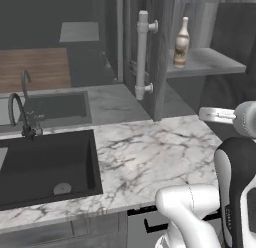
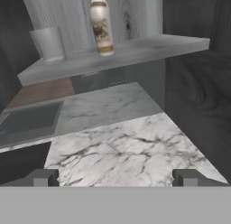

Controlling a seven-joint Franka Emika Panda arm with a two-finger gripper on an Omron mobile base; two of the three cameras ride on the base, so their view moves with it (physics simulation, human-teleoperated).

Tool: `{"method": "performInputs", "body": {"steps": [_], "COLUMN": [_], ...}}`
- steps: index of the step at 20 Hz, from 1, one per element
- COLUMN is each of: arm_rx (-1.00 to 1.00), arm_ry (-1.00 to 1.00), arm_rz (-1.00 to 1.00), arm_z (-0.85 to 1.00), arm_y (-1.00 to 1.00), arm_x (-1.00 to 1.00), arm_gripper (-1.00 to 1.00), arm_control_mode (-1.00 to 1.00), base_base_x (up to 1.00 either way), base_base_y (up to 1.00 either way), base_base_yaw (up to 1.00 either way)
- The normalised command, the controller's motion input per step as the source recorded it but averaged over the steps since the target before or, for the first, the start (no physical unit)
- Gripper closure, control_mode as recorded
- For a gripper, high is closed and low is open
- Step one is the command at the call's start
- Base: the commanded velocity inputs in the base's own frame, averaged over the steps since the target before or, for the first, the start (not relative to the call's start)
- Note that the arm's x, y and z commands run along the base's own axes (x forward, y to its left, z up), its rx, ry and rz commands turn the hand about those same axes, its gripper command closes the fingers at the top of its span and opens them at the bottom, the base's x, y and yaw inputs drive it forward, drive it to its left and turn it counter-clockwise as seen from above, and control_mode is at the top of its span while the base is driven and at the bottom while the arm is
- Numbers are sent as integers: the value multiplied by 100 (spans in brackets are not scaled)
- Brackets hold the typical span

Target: There is a bowl on the dining counter. Grab a lemon wedge from the fridge and place it in the bowl. Then get the liquor bottle and glass cup from the cabinet and place them next to the bowl.

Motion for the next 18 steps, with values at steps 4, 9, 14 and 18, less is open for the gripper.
{"method": "performInputs", "body": {"steps": [4,9,14,18], "arm_rx": [0,0,0,0], "arm_ry": [0,0,0,0], "arm_rz": [0,0,0,0], "arm_z": [0,0,0,0], "arm_y": [0,0,0,0], "arm_x": [0,0,0,0], "arm_gripper": [-100,-100,-100,-100], "arm_control_mode": [100,100,100,100], "base_base_x": [22,27,30,27], "base_base_y": [-46,-35,-36,-25], "base_base_yaw": [0,0,0,0]}}
